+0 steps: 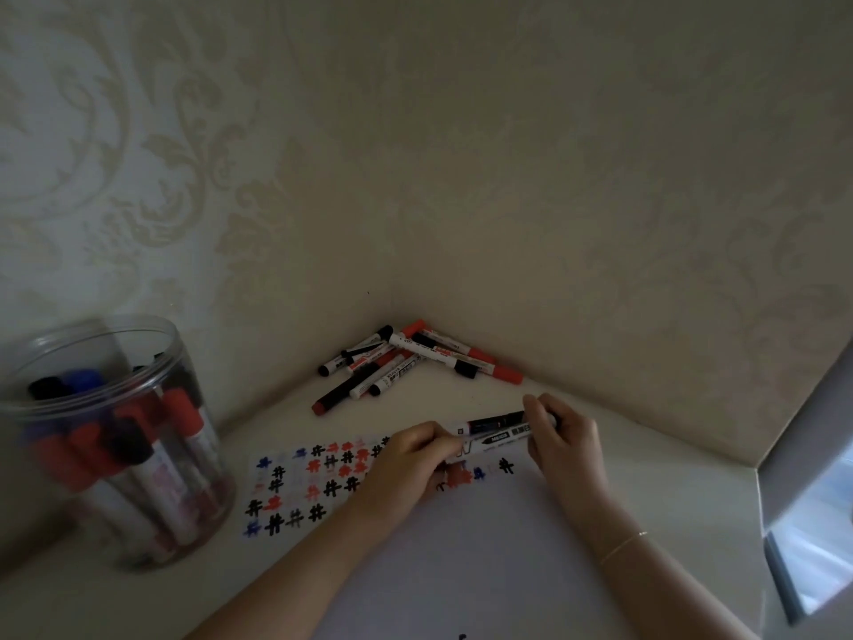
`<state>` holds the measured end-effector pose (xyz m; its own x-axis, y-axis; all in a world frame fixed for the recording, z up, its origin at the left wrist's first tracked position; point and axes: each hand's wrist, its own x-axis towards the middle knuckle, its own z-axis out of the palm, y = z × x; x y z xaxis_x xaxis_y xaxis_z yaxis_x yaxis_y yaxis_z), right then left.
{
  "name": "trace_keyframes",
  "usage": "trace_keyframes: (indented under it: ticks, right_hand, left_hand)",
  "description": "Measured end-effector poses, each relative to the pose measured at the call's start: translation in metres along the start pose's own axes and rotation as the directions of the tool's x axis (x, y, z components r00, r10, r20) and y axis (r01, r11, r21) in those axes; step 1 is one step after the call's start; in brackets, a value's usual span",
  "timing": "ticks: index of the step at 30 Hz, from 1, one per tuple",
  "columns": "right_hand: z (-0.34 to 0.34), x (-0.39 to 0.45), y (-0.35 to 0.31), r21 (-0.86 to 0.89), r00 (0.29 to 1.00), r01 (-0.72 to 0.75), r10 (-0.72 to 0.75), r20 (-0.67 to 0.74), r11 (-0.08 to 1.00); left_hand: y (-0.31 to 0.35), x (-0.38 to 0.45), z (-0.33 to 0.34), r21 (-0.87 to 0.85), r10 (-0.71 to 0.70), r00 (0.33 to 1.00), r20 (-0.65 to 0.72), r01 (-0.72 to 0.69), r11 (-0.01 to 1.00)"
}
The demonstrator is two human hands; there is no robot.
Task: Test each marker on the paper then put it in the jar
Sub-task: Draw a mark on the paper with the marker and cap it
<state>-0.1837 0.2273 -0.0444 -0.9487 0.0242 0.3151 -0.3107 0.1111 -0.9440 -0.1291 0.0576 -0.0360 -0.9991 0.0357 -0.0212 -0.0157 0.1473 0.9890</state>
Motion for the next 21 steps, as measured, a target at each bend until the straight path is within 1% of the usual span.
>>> trace_keyframes:
  ticks: [3, 6, 8, 11, 14, 16, 18, 20, 21]
  right_hand:
    - [0.003, -0.002, -0.001, -0.03, 0.999, 0.046, -0.046, 0.0, 0.998]
    - [0.006, -0.007, -0.006, -0.057, 0.994, 0.108, -0.109, -0.008, 0.993]
    - [0.007, -0.007, -0.007, -0.059, 0.994, 0.106, -0.106, -0.003, 0.993]
    - [0.009, -0.007, -0.007, -0.051, 0.998, 0.059, -0.06, -0.004, 0.997]
    - [0.011, -0.007, -0.011, -0.045, 0.998, 0.063, -0.063, 0.006, 0.997]
    - [0.013, -0.003, -0.025, -0.1, 0.995, 0.097, -0.093, 0.041, 0.99]
    - [0.02, 0.005, -0.051, -0.181, 0.982, 0.18, -0.165, 0.094, 0.967]
    - [0.032, 0.017, -0.085, -0.194, 0.964, 0.257, -0.239, 0.114, 0.947]
    - [0.04, 0.025, -0.101, -0.16, 0.961, 0.271, -0.26, 0.09, 0.949]
  left_hand:
    - [-0.002, 0.0, 0.006, 0.131, 0.088, 0.983, -0.159, -0.067, 0.989]
    - [-0.003, 0.0, 0.011, 0.181, 0.154, 0.954, -0.255, -0.109, 0.977]
    - [-0.004, 0.002, 0.012, 0.199, 0.17, 0.944, -0.284, -0.115, 0.973]
    - [-0.01, 0.006, 0.013, 0.244, 0.195, 0.937, -0.29, -0.125, 0.962]
    - [-0.013, 0.006, 0.011, 0.24, 0.171, 0.933, -0.317, -0.096, 0.966]
    - [-0.012, 0.007, 0.01, 0.149, 0.1, 0.937, -0.334, -0.052, 0.987]
    - [-0.004, 0.009, 0.006, -0.015, 0.013, 0.949, -0.314, -0.018, 1.0]
    - [0.016, 0.01, -0.004, -0.236, -0.02, 0.948, -0.317, -0.059, 0.97]
    - [0.033, 0.008, -0.014, -0.333, -0.011, 0.937, -0.348, -0.112, 0.936]
